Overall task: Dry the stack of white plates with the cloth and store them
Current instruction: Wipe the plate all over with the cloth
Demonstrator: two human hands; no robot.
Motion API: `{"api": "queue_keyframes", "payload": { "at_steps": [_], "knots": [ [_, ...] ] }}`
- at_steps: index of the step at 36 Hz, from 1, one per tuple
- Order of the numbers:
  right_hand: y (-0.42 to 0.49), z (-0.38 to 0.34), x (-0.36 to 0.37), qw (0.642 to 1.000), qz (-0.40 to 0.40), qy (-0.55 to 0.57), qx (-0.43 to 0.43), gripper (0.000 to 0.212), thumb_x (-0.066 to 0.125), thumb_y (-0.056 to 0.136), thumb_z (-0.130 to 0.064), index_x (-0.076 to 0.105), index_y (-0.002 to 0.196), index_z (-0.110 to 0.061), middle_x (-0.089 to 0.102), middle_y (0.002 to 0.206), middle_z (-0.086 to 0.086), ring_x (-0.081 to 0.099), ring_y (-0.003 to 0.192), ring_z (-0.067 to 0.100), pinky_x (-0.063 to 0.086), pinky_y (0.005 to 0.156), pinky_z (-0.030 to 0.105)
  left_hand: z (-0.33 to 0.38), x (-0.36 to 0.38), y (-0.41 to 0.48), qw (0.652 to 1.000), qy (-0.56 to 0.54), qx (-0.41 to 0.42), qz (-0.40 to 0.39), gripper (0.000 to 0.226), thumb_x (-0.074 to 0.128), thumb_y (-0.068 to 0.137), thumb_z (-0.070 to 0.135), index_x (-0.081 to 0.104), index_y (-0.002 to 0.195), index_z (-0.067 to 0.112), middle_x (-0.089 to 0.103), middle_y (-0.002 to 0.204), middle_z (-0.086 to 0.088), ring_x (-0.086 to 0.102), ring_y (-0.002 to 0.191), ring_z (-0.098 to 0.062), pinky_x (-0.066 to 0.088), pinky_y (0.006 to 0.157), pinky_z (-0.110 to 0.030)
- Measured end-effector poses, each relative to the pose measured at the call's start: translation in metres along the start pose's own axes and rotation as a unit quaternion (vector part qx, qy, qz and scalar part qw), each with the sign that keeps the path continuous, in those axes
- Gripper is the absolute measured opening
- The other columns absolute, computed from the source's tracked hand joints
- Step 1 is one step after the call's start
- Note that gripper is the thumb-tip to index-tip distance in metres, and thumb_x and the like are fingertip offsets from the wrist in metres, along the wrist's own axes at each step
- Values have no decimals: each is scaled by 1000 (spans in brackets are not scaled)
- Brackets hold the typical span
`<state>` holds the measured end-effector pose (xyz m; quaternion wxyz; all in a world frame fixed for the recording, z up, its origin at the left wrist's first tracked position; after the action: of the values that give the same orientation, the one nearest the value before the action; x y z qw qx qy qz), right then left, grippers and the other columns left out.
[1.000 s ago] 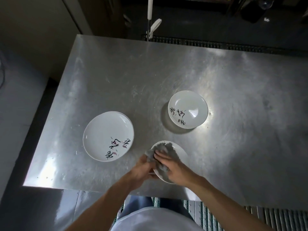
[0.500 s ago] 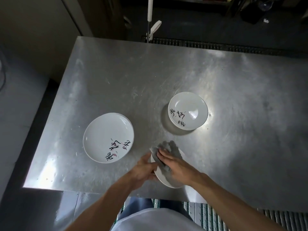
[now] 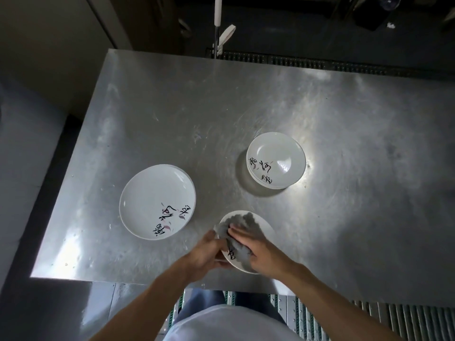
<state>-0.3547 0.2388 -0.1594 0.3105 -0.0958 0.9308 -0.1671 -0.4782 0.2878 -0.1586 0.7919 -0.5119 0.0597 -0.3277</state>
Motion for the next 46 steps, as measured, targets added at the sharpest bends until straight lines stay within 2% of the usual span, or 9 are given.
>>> {"api": "queue_keyframes", "payload": {
  "at_steps": [6, 10, 17, 24, 29, 34, 38, 43, 46],
  "knots": [
    [15, 16, -7, 979, 51, -198, 7, 67, 50, 93, -27, 34, 154, -6, 24, 164, 10, 26, 151, 29, 14, 124, 55, 6, -2, 6, 999, -33, 30, 11, 61, 45, 89, -14, 57, 138, 19, 72, 118, -17, 70, 98, -30, 58, 92, -57],
    [13, 4, 7, 988, 22, -139, -67, 62, 49, 95, -23, 35, 154, -7, 25, 164, 7, 18, 154, 20, 13, 126, 41, 7, 5, 2, 999, -18, 36, -8, 56, 49, 92, -11, 56, 138, 20, 71, 123, -17, 71, 106, -35, 59, 91, -54],
    [7, 48, -8, 954, 18, -263, 144, 77, 49, 96, -22, 8, 161, -14, 0, 169, 7, 2, 156, 23, 0, 125, 37, 0, -3, 5, 990, -110, 42, 83, 55, 43, 91, -15, 57, 135, 15, 73, 116, -17, 71, 97, -35, 60, 83, -58],
    [-10, -2, 3, 995, -56, -59, 64, 72, 52, 95, -4, 21, 159, -13, 12, 168, 5, 8, 155, 20, 17, 126, 35, -7, 2, 1, 973, -211, 50, 75, 49, 48, 82, -12, 49, 124, 14, 68, 107, -21, 73, 79, -32, 60, 68, -48],
    [-26, -41, -11, 997, -13, -50, -59, 67, 56, 99, -44, 31, 157, -25, 23, 165, -11, 17, 152, 6, 17, 123, 23, 16, 1, -6, 981, -170, 87, 38, 68, 48, 86, -10, 43, 141, 29, 72, 115, -23, 73, 97, -40, 60, 76, -50],
    [-26, -54, -47, 989, 121, -65, -63, 27, 62, 98, -22, 65, 125, -17, 68, 116, -5, 64, 99, 9, 55, 87, 26, 38, 17, -15, 989, -104, 105, -26, 76, 67, 90, 18, 24, 144, 49, 77, 111, -12, 74, 103, -33, 60, 90, -44],
    [-20, -49, -75, 986, 161, 50, 1, 14, 65, 93, -29, 68, 102, -19, 56, 71, -9, 46, 60, 0, 42, 54, 20, 53, 9, -10, 988, -70, 127, 46, 46, 65, 99, 24, 44, 139, 28, 71, 101, -17, 72, 88, -30, 62, 85, -42],
    [-10, -26, -109, 951, 164, 235, 113, 38, 79, 81, -10, 75, 92, -45, 71, 77, -20, 57, 67, -6, 48, 63, 16, 69, 1, -6, 976, 77, 183, 84, 35, 62, 98, 43, 55, 131, 32, 64, 101, 3, 62, 88, -12, 58, 84, -34],
    [-6, -16, -124, 917, 137, 357, 112, 40, 76, 80, 5, 79, 106, -24, 77, 94, -12, 64, 68, -6, 42, 51, 5, 78, -9, -2, 954, 167, 219, 115, 23, 70, 96, 34, 64, 118, 31, 63, 93, 7, 57, 82, -7, 49, 75, -16]
  ]
}}
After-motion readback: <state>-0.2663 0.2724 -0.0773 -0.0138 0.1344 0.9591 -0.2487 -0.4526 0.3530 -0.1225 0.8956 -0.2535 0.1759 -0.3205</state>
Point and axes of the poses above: each hand's wrist, its own y-axis towards the middle knuckle, its own x-axis out of the palm, z = x × y, the point moved 8 cm from there along y, towards the middle knuckle
